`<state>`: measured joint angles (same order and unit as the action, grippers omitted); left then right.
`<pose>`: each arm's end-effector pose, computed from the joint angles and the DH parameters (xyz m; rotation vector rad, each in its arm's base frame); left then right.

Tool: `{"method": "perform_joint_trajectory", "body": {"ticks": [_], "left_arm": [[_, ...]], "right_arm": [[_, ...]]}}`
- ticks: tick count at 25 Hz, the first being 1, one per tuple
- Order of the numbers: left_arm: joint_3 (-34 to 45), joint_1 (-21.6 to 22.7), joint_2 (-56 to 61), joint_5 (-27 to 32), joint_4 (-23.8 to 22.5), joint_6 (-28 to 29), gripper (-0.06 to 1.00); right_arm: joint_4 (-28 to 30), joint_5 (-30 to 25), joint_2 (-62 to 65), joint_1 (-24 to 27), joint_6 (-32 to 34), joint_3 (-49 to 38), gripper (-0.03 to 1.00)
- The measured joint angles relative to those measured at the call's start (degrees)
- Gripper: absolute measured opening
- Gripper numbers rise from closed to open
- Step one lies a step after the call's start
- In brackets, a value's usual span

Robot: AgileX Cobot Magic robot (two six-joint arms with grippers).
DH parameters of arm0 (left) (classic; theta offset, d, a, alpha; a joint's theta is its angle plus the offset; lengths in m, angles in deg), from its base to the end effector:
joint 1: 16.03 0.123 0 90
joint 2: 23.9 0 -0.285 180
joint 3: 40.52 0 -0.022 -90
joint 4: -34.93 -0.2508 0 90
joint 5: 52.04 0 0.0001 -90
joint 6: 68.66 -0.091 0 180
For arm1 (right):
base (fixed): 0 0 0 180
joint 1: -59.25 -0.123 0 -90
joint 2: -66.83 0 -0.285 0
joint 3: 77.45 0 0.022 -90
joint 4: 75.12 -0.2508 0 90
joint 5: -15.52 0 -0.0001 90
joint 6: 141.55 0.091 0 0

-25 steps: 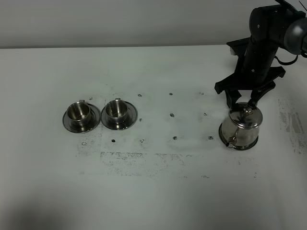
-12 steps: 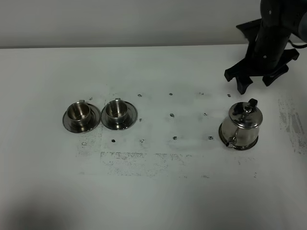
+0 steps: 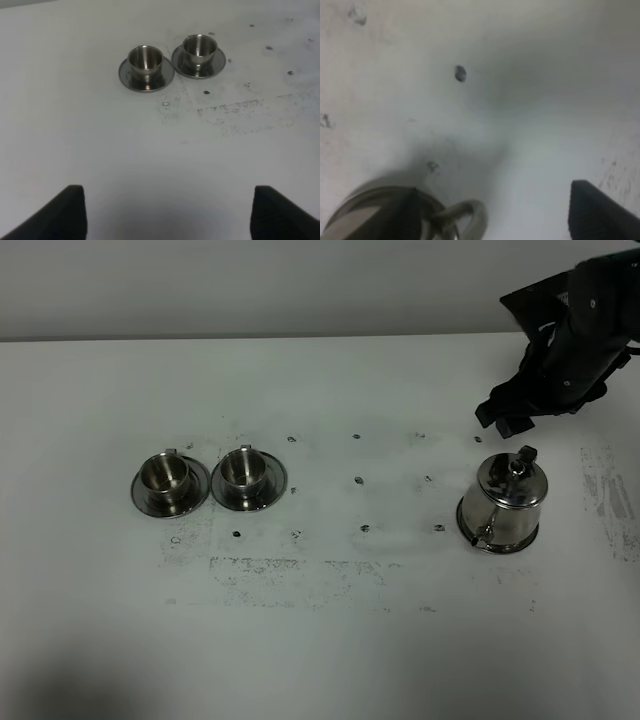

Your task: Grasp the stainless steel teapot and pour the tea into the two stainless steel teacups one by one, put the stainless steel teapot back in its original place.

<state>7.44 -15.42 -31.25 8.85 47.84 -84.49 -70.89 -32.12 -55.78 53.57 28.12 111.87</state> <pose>-0.0083 -0.0179 0.2817 0.2790 1.9895 -0.0859 0.4208 0.0369 0.1982 -0.4477 2.7739 -0.1075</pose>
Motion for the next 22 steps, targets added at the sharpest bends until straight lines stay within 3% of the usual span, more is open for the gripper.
{"method": "perform_joint_trajectory", "body": {"ticks": [7,13,22], "left_arm": [[0.0,0.0,0.0,0.0,0.0,0.0,0.65],[0.0,0.0,0.0,0.0,0.0,0.0,0.65],[0.0,0.0,0.0,0.0,0.0,0.0,0.65]], "right_arm": [[1.6,9.9,0.1,0.0,-1.1,-3.2,0.59],[5.2,9.6,-0.3,0.2,-1.3,-3.2,0.59],[5.6,4.8,-0.6,0.6,-0.7,-3.2,0.59]]}}
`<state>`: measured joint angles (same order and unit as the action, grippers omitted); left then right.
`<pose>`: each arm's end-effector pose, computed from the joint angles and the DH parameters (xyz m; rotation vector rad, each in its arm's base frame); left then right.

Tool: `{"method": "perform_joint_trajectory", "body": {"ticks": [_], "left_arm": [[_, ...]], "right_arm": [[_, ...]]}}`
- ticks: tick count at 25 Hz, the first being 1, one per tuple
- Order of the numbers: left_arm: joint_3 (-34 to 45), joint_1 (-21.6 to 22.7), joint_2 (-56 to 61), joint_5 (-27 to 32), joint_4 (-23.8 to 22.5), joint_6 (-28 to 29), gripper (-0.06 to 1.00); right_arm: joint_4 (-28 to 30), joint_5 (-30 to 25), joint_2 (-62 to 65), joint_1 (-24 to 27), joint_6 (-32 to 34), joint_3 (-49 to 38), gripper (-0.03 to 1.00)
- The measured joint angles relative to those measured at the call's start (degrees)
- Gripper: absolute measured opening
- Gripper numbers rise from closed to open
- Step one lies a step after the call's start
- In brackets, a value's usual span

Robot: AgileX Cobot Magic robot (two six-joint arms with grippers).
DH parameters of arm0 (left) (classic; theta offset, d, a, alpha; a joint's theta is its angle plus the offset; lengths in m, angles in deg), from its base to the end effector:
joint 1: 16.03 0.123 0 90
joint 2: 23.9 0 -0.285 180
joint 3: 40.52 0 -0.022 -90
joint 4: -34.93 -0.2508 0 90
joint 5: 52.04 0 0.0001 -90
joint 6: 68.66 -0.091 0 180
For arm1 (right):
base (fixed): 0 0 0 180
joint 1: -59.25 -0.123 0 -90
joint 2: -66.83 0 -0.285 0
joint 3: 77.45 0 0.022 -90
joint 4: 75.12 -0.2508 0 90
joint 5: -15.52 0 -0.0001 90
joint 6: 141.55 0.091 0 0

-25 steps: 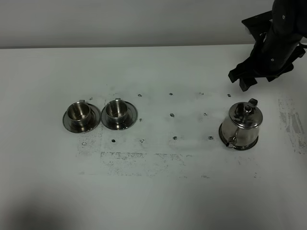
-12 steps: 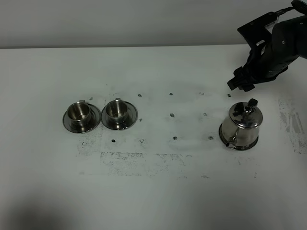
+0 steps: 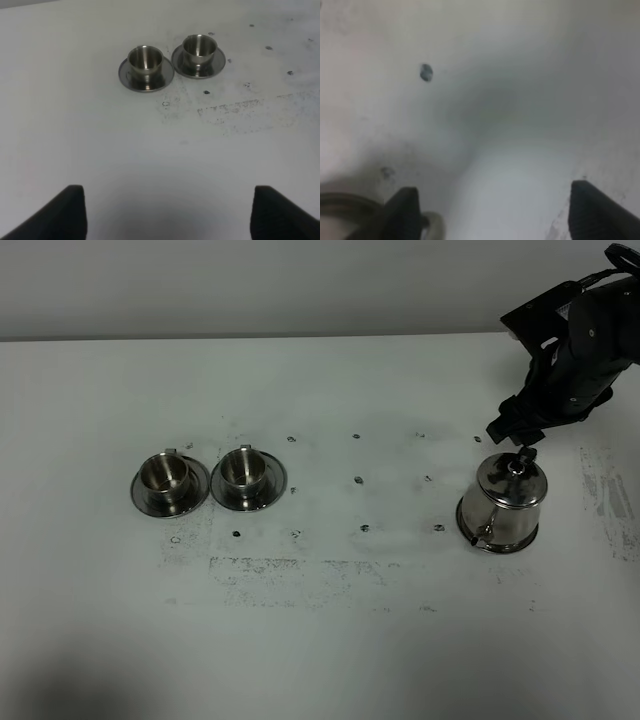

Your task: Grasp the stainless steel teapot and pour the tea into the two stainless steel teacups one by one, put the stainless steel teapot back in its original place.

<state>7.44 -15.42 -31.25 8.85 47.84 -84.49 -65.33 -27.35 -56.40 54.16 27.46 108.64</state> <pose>-0.0083 -0.0179 0.2817 0.2790 1.9895 -0.0859 0.4201 0.0268 0.1818 -0.5351 2.7413 -0.2184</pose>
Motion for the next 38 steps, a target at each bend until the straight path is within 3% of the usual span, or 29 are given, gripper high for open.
{"method": "perform_joint_trajectory", "body": {"ticks": [10,19,38], "left_arm": [[0.0,0.0,0.0,0.0,0.0,0.0,0.65],[0.0,0.0,0.0,0.0,0.0,-0.1,0.65],[0.0,0.0,0.0,0.0,0.0,-0.2,0.65]], "right_arm": [[0.9,-3.7,0.0,0.0,3.1,0.0,0.59],[7.7,-7.0,0.0,0.2,10.2,0.0,0.59],[7.1,-16.4,0.0,2.3,16.0,0.0,0.59]]}}
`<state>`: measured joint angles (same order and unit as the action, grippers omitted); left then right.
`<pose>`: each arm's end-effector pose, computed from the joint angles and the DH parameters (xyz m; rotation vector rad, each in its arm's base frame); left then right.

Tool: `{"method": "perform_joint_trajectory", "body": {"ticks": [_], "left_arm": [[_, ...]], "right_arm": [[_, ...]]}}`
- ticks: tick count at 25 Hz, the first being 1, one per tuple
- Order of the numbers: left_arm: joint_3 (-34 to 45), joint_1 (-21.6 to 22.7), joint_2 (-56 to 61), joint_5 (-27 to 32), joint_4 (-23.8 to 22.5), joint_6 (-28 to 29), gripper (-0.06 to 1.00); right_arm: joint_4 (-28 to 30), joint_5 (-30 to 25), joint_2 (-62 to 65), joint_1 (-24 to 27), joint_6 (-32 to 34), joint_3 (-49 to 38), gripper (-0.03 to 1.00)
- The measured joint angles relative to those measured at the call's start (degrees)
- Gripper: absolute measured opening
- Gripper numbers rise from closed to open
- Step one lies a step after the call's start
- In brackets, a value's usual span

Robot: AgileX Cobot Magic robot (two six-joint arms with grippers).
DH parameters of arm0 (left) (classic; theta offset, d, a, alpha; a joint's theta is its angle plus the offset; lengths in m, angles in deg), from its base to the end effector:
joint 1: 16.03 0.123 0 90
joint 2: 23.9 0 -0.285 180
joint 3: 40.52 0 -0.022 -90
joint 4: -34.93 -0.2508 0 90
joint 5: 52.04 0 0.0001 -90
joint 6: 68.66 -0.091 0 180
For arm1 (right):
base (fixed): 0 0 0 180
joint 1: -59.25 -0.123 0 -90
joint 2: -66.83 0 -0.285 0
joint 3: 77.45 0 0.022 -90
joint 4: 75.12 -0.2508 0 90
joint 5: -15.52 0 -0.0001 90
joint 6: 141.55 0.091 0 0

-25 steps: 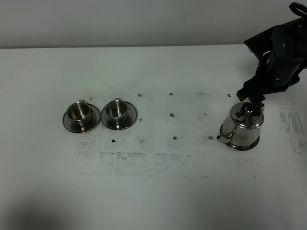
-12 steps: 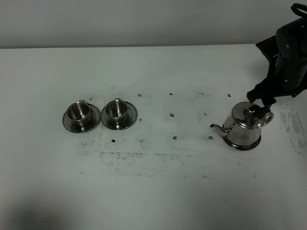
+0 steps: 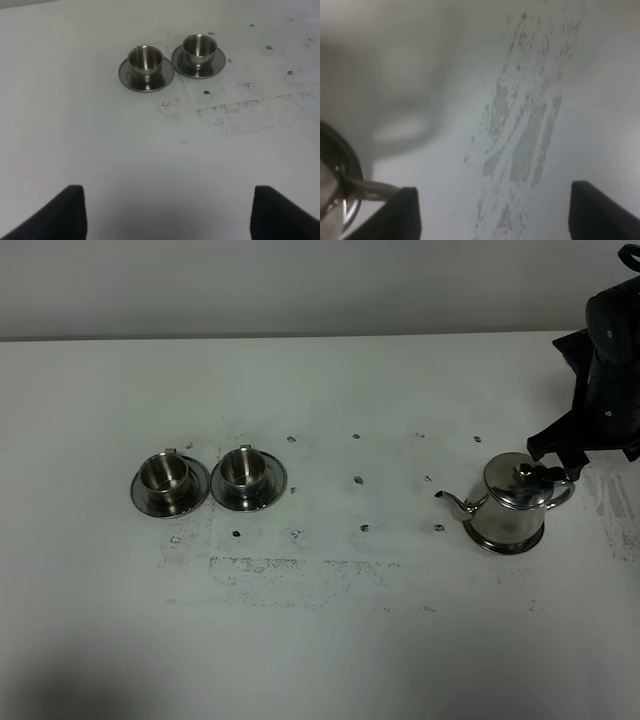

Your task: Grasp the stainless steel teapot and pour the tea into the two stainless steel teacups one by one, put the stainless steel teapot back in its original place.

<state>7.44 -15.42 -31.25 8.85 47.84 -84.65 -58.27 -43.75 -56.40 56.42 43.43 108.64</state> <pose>-0.0083 -0.0179 0.2817 0.2817 1.9891 -0.0841 0.3972 -0.0031 0.1787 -0.1604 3.0337 -0.3856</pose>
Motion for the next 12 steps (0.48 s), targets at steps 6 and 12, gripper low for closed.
{"method": "perform_joint_trajectory", "body": {"ticks": [6,12], "left_arm": [[0.0,0.0,0.0,0.0,0.0,0.0,0.65],[0.0,0.0,0.0,0.0,0.0,0.0,0.65]], "right_arm": [[-2.1,-2.6,0.0,0.0,0.2,0.0,0.59],[-4.4,-5.7,0.0,0.0,0.2,0.0,0.59]]}}
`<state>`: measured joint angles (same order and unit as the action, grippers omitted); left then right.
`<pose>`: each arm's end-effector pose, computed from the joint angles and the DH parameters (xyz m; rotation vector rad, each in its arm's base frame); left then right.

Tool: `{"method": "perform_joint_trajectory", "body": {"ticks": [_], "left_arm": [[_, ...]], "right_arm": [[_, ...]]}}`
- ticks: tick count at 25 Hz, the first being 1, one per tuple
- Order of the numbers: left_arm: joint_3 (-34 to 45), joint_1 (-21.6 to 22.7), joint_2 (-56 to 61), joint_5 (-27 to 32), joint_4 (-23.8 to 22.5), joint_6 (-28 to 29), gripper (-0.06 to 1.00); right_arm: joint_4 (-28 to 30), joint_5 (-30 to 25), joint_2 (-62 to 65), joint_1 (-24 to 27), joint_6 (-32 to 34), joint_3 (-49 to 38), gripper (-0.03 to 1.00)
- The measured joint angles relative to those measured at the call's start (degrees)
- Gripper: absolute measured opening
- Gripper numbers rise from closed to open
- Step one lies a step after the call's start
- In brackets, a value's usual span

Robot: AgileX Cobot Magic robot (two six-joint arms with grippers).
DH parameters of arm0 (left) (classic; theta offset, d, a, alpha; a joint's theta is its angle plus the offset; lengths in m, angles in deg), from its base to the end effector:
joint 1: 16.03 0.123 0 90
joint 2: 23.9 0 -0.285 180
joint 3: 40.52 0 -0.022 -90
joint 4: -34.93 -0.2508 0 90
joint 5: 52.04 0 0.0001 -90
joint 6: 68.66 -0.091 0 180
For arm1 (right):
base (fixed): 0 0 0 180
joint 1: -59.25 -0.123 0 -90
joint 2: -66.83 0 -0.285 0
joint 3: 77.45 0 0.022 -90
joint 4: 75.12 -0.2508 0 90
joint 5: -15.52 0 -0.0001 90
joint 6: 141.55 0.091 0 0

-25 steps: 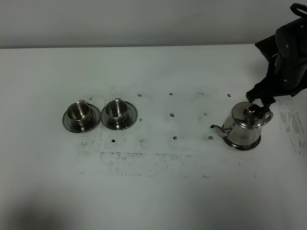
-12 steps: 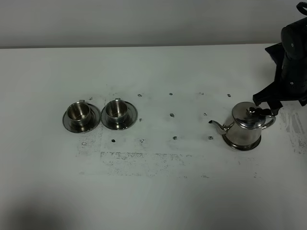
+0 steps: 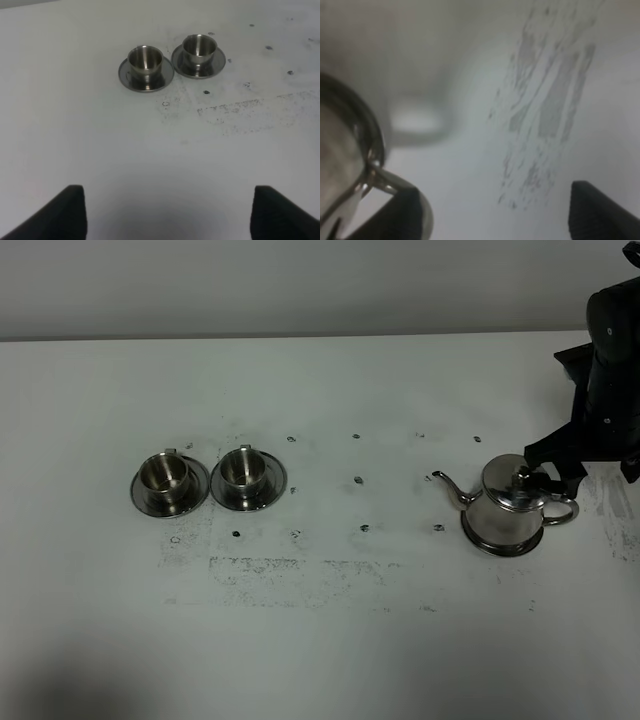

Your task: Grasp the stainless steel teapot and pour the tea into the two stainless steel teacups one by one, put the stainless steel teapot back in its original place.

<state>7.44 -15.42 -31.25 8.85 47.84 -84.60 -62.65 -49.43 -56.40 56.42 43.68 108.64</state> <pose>-0.0083 -0.0179 0.2817 0.2809 1.9892 -0.0847 0.3873 0.0013 0.1774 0.0841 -3.1028 0.3075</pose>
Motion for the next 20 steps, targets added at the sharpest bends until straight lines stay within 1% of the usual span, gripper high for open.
{"method": "perform_joint_trajectory", "body": {"ticks": [9,20], "left_arm": [[0.0,0.0,0.0,0.0,0.0,0.0,0.65],[0.0,0.0,0.0,0.0,0.0,0.1,0.65]], "right_arm": [[-1.6,-4.2,0.0,0.0,-0.4,0.0,0.59],[-5.5,-4.8,0.0,0.0,-3.1,0.0,0.59]]}}
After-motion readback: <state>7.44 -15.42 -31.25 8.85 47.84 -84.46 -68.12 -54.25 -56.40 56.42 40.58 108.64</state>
